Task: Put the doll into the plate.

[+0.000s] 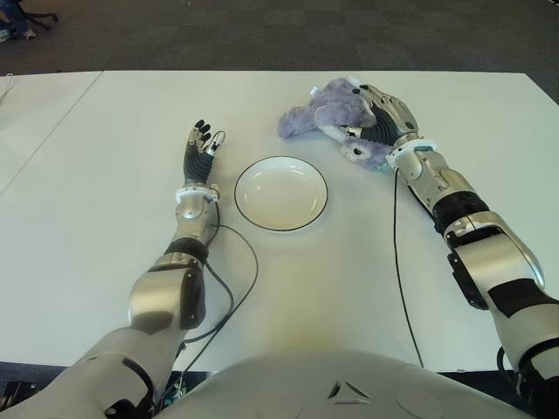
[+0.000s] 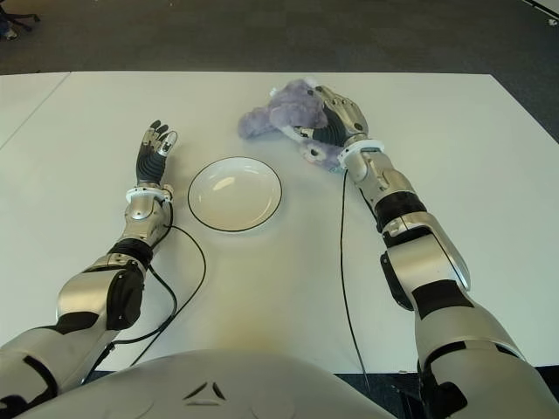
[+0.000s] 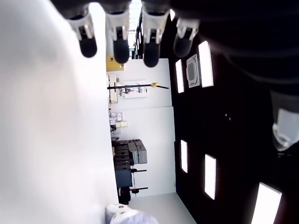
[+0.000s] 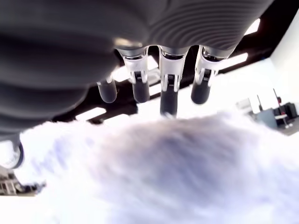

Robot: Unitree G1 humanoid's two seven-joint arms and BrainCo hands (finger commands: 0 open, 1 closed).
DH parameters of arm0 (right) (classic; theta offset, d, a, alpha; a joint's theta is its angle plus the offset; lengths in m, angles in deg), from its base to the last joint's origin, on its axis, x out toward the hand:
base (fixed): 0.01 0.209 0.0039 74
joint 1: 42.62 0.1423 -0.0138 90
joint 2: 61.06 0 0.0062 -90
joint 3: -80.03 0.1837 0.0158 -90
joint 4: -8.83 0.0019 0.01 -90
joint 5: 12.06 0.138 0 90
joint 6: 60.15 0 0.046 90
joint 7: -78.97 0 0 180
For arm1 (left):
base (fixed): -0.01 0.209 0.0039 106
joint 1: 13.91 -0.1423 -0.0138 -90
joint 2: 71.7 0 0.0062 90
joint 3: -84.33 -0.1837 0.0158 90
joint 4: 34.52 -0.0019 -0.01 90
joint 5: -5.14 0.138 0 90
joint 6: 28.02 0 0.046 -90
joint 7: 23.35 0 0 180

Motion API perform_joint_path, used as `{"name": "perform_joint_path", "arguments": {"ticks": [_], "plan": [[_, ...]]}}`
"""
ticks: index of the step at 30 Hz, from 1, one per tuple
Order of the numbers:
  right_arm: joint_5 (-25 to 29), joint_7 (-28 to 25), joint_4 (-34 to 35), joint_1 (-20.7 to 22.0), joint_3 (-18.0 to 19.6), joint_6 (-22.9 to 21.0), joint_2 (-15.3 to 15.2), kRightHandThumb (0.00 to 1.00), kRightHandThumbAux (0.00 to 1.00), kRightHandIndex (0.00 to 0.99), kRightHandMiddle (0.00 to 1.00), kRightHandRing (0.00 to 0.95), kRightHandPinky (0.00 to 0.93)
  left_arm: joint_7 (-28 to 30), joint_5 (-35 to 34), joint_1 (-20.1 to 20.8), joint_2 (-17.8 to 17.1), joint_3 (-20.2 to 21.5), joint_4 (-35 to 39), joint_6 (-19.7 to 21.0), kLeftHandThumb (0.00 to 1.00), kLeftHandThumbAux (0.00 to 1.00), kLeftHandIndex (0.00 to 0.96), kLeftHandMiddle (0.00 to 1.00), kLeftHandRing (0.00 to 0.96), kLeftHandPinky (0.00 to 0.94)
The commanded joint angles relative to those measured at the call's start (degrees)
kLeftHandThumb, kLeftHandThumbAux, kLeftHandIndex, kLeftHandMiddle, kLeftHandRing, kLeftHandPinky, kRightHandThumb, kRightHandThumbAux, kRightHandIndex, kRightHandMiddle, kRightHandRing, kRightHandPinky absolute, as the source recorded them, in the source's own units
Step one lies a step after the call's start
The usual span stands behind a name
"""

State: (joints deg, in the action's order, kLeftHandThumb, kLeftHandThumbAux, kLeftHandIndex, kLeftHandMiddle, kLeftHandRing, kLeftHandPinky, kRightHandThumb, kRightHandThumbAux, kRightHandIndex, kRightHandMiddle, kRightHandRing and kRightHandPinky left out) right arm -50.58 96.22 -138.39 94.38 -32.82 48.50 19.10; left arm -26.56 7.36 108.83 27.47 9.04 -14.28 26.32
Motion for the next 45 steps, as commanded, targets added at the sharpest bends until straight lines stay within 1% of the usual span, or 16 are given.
{"name": "perform_joint_path", "arguments": {"ticks": [1,9,16,17,20,21,26,27,30,35,39,45], "plan": [[-1.2,-1.9,-1.6,-1.6,-1.6,-3.1,0.4,0.242,0.337,0.0,0.0,0.0,0.0,-0.2,0.5,-11.4,4.1,-0.6,-7.8,7.3,0.0,0.45,0.076,0.117,0.089,0.043],[-1.7,-1.2,-6.1,-0.3,-2.6,-4.4,1.6,0.234,0.335,0.0,0.0,0.0,0.0,0.1,0.7,-11.5,4.0,-0.8,-7.8,7.0,0.0,0.445,0.061,0.106,0.081,0.041],[-1.3,-0.9,-7.9,0.1,-2.7,-5.1,2.3,0.243,0.35,0.0,0.0,0.0,0.0,0.1,0.7,-11.6,3.9,-0.8,-7.8,7.1,0.0,0.447,0.061,0.104,0.075,0.028],[-1.2,-0.8,-8.1,0.1,-2.7,-5.1,2.3,0.252,0.361,0.0,0.0,0.0,0.0,0.1,0.7,-11.6,3.9,-0.8,-7.8,7.1,0.0,0.448,0.066,0.107,0.081,0.055],[-1.1,-0.7,-8.5,0.1,-2.6,-5.1,2.5,0.261,0.369,0.0,0.0,0.0,0.0,0.0,0.6,-11.6,3.9,-0.7,-7.8,7.1,0.0,0.45,0.072,0.111,0.086,0.07],[-1.0,-0.5,-8.7,0.1,-2.5,-5.2,2.6,0.267,0.385,0.0,0.0,0.0,0.0,0.0,0.6,-11.6,3.9,-0.6,-7.8,7.1,0.0,0.45,0.075,0.112,0.088,0.07],[0.0,0.3,-9.5,0.0,-1.8,-5.2,3.1,0.308,0.401,0.0,0.0,0.0,0.0,-0.2,0.5,-11.7,4.0,-0.5,-7.8,7.2,0.0,0.451,0.083,0.12,0.098,0.077],[0.1,0.4,-9.6,0.0,-1.7,-5.1,3.2,0.319,0.407,0.0,0.0,0.0,0.0,-0.2,0.5,-11.7,4.0,-0.5,-7.8,7.2,0.0,0.446,0.079,0.115,0.093,0.049],[0.7,0.7,-9.8,0.0,-1.3,-5.0,3.4,0.329,0.412,0.0,0.0,0.0,0.0,-0.2,0.6,-11.7,3.9,-0.6,-7.8,7.2,0.0,0.441,0.074,0.11,0.086,0.042],[1.7,0.4,-10.3,-0.2,-0.6,-4.5,3.6,0.337,0.423,0.0,0.0,0.0,0.0,-0.2,0.6,-11.6,3.9,-0.7,-7.8,7.3,0.0,0.441,0.071,0.108,0.086,0.06],[2.6,-0.1,-12.1,-0.4,0.0,-4.2,4.1,0.339,0.428,0.0,0.0,0.0,0.0,0.0,0.5,-11.7,3.9,-0.6,-7.8,7.0,0.0,0.444,0.071,0.113,0.092,0.07],[3.4,-0.4,-17.2,-0.7,0.1,-6.0,6.8,0.33,0.435,0.0,0.0,0.0,0.0,0.1,0.4,-11.7,4.0,-0.5,-7.7,6.8,0.0,0.447,0.067,0.114,0.092,0.061]]}}
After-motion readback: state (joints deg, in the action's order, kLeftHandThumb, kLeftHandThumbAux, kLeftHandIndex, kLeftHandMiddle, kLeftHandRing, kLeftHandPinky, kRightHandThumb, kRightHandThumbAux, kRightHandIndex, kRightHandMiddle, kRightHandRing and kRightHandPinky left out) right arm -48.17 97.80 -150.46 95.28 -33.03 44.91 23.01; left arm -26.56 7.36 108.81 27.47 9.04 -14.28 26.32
